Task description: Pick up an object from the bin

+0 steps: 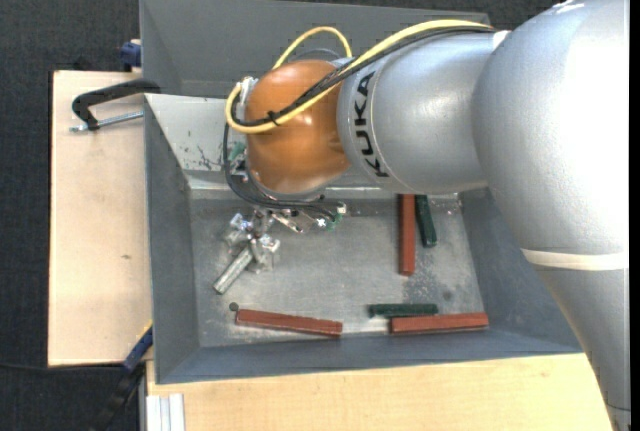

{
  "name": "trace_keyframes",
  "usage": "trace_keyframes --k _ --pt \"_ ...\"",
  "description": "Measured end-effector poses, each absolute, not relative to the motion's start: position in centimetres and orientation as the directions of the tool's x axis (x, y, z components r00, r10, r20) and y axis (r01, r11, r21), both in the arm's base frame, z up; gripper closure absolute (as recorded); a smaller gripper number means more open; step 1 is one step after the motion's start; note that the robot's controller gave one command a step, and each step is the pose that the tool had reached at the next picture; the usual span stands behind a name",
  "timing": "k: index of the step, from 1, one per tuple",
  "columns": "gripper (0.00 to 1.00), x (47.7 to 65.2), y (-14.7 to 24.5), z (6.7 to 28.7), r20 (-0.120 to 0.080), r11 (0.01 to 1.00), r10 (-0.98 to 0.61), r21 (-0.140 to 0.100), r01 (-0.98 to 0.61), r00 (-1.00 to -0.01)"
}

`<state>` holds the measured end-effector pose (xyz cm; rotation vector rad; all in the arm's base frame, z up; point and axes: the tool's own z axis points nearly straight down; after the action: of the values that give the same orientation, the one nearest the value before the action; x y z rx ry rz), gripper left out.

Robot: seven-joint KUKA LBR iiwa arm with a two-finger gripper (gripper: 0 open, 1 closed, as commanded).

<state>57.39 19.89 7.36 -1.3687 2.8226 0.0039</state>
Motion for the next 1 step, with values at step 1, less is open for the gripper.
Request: trace_keyframes --k 1 --pt "1.0 57.37 19.76 21.17 -0.007 0.608 -0.794 -0.002 -0.794 -0.608"
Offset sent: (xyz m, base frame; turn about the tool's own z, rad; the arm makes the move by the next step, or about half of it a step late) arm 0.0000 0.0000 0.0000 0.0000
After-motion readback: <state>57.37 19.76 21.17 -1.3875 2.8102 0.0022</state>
